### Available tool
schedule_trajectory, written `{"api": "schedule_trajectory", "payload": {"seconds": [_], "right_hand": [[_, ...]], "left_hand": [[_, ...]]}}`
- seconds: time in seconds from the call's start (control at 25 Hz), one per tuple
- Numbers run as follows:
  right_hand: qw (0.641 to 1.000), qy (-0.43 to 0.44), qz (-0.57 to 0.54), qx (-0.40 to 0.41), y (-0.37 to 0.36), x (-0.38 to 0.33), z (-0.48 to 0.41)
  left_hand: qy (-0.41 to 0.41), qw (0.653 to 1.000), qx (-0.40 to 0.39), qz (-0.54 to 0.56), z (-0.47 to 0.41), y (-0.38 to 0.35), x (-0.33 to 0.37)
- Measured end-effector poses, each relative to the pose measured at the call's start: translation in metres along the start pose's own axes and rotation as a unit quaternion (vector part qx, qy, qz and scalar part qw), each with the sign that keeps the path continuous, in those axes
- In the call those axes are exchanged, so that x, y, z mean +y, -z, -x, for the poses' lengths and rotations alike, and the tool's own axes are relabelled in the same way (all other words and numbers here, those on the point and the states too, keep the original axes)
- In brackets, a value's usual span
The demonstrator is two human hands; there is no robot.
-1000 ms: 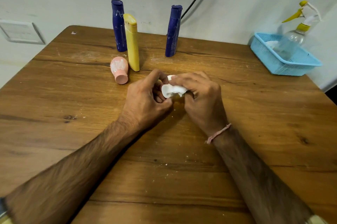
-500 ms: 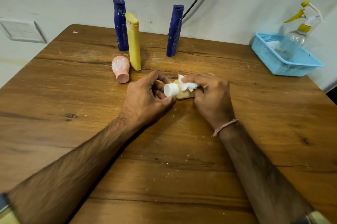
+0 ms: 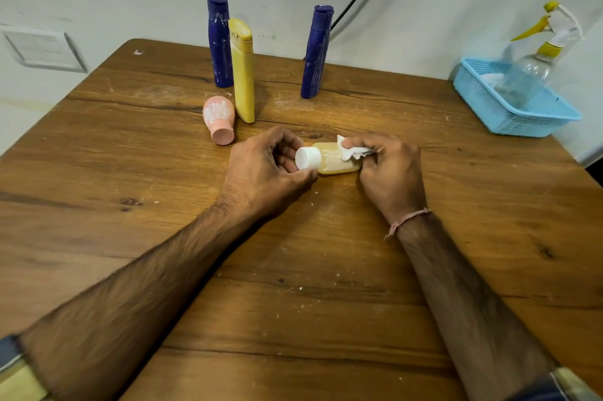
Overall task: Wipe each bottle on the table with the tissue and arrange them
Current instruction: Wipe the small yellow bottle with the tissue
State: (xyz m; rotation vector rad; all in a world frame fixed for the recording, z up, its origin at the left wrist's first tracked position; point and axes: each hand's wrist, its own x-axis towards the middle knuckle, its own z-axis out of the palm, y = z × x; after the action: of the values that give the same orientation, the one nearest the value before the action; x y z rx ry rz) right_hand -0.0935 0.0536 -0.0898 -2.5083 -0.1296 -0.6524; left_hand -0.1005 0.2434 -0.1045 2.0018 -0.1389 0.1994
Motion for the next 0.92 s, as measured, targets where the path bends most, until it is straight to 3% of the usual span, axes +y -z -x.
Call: {"api": "schedule_trajectory", "payload": {"seconds": [0.16,0.2,0.36,0.44,0.56,0.6,0.8,0.84,0.92], "right_hand": [[0.978,0.197,-0.063,-0.039,-0.011,-0.028,0.015],[0.975,0.205,-0.068,-0.043,-0.011,-0.027,0.013],[0.999,-0.015,-0.013,-0.025,0.0,0.005,-0.004],[0.999,0.019,-0.015,-0.024,0.0,0.0,0.0],[0.976,0.194,-0.081,-0.05,-0.007,-0.024,0.012],[0.972,0.212,-0.085,-0.057,-0.008,-0.024,0.011],[0.999,-0.037,-0.009,-0.039,0.005,0.01,-0.004],[0.999,-0.017,-0.009,-0.037,0.004,0.007,-0.002],[0.992,0.112,-0.049,-0.032,-0.001,-0.011,0.007]], "left_hand": [[-0.009,1.0,0.014,-0.003,0.002,-0.001,0.0],[-0.006,1.0,0.016,-0.004,0.002,-0.001,0.0],[0.015,1.0,0.007,-0.027,-0.002,0.001,-0.001],[0.018,0.999,0.002,-0.034,-0.002,0.002,-0.001],[0.019,0.999,0.01,-0.034,0.001,0.001,-0.001],[0.019,0.999,0.011,-0.037,0.001,0.002,-0.001],[0.032,0.998,-0.006,-0.053,-0.004,0.002,-0.003],[0.032,0.998,-0.007,-0.053,-0.005,0.002,-0.003],[0.027,0.998,-0.002,-0.052,-0.003,0.001,-0.003]]}}
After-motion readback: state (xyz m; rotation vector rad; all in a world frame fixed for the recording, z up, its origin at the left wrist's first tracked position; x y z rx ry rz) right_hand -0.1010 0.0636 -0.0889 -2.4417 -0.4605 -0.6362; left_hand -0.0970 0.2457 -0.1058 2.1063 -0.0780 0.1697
